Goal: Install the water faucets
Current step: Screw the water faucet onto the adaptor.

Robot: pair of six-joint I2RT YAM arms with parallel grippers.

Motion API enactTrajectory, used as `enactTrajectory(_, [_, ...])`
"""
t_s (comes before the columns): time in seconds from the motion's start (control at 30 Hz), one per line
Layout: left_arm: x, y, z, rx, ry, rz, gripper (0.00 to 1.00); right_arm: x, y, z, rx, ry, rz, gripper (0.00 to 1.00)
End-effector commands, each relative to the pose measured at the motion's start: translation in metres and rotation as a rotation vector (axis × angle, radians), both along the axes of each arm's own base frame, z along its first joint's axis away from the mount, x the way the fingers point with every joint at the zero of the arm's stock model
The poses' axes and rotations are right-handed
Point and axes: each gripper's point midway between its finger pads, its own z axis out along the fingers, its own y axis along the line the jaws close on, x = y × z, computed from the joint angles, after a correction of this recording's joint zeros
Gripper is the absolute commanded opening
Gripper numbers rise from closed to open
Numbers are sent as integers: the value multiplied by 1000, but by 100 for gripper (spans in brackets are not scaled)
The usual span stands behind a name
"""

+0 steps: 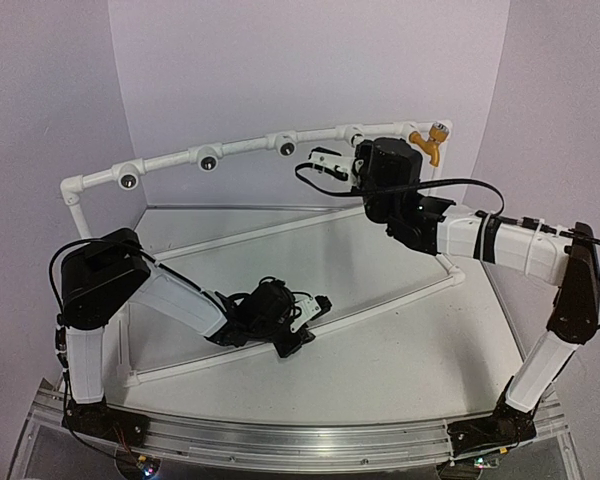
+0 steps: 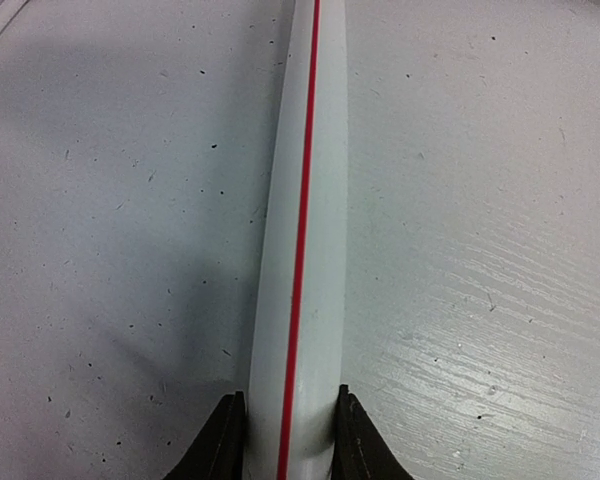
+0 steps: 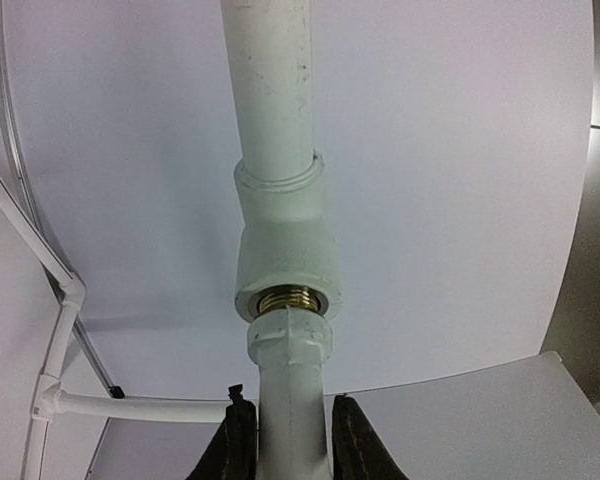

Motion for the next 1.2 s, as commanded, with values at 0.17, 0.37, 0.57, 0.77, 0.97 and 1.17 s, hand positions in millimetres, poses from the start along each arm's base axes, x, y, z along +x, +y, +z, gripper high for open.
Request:
enactTrajectory(0.17, [-63,53,-92,272,243,5,0,4,8,38,156,-79,75,0])
enactTrajectory(0.37, [-65,53,-94,280,239,-2,0,5,9,35,181,-64,80,0])
enactTrajectory(0.57, [-65,53,-95,283,235,2,0,6,7,31,215,-56,77,0])
enactTrajectory(0.77, [-65,53,-95,284,232,4,0,8,3,31,270,-56,64,0])
enactTrajectory(0.97, [-65,53,-95,285,228,5,0,10,1,33,328,-59,64,0])
enactTrajectory(1.17, [-66,54,-95,285,229,6,0,13,-3,38,395,-60,69,0])
